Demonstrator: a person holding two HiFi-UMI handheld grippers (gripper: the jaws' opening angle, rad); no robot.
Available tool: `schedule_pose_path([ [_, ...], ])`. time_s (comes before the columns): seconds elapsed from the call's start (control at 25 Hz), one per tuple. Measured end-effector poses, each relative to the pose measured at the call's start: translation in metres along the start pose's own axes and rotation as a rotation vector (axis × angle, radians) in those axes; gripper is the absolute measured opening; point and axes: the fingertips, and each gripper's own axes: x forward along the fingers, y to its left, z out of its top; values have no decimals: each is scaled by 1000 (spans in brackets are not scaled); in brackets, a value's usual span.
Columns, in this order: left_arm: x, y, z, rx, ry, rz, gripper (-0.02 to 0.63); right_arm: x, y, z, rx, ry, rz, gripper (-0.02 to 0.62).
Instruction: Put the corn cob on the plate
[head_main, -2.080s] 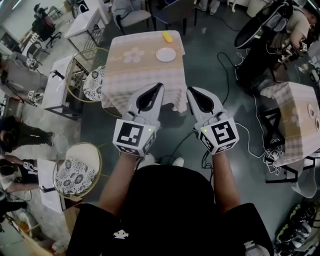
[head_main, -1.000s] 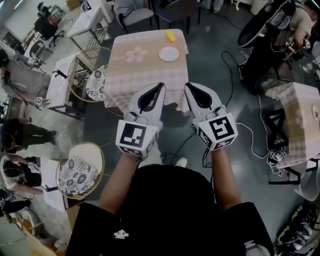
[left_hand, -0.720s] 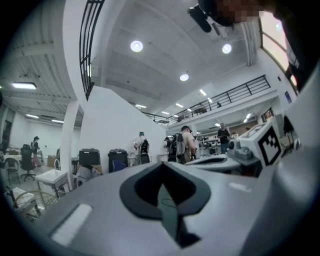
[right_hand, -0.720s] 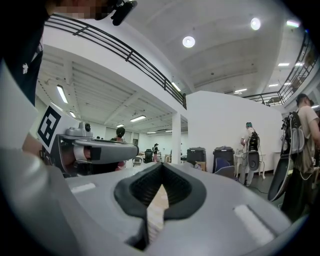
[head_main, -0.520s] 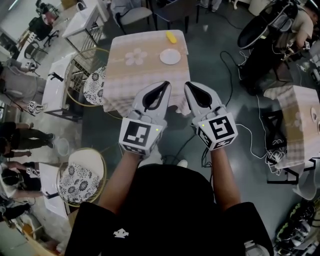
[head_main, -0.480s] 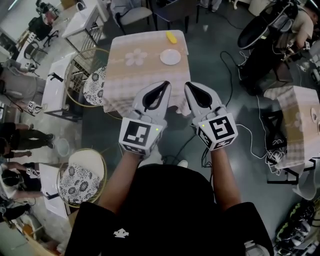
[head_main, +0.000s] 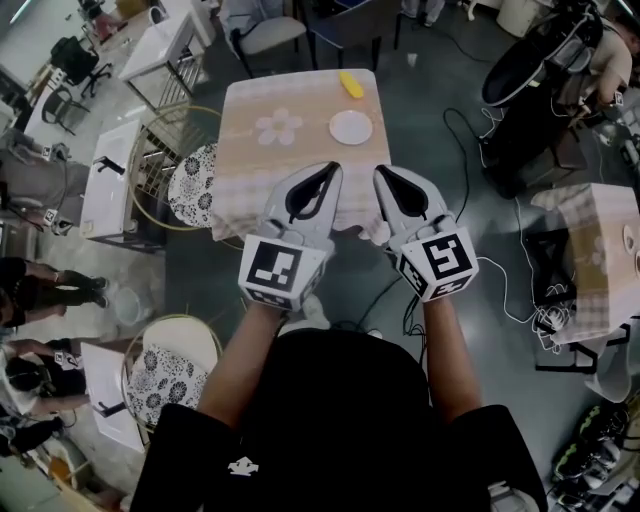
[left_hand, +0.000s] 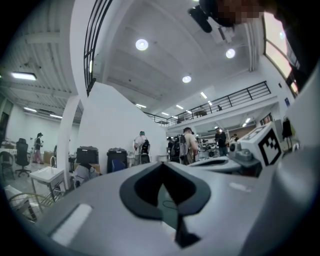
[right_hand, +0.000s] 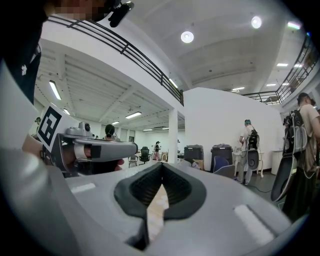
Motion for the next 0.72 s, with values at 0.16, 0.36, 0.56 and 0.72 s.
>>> schedule_pose_path([
  [0.16, 4, 23, -3, 5, -1, -20, 9, 23, 0, -1, -3, 9, -17, 2],
  [0.36, 6, 48, -4, -5, -1, -37, 9, 45, 2, 2, -8, 20, -41, 2],
  [0.56, 6, 68, -7, -15, -5, -59, 9, 61, 5, -1, -6, 33, -73, 2],
  [0.72, 0, 80, -12, -27, -10, -74, 9, 66, 12, -4, -6, 42, -99, 2],
])
